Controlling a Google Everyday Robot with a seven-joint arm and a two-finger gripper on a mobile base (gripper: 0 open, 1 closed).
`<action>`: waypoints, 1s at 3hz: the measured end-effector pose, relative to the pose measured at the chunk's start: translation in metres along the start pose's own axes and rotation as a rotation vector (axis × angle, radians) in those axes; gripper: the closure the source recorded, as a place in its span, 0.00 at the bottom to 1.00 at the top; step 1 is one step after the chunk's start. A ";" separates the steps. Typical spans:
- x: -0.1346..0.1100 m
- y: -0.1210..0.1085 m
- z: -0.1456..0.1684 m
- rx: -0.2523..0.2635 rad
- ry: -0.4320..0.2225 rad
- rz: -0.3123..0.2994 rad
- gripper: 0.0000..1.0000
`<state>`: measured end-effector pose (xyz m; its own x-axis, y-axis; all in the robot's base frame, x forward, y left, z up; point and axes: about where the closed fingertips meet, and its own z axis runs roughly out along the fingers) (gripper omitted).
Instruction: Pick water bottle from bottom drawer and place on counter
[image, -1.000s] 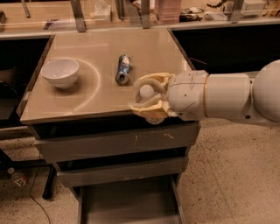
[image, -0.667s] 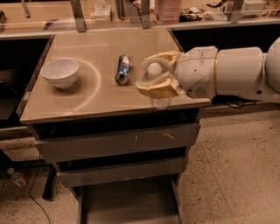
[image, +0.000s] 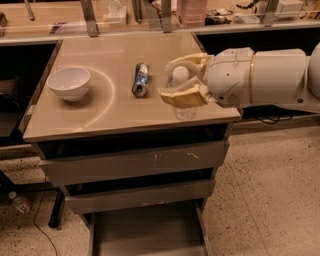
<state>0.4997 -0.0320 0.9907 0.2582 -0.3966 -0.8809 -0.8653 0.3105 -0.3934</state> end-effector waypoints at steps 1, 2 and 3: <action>0.002 -0.031 -0.018 0.056 -0.029 0.038 1.00; 0.007 -0.062 -0.034 0.093 -0.027 0.080 1.00; 0.020 -0.089 -0.040 0.093 -0.021 0.133 1.00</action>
Offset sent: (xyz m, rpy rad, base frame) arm 0.0717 -0.0914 0.0403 0.1164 0.0577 -0.1604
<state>0.5648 -0.1017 1.0187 0.1541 -0.3286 -0.9318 -0.8490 0.4383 -0.2950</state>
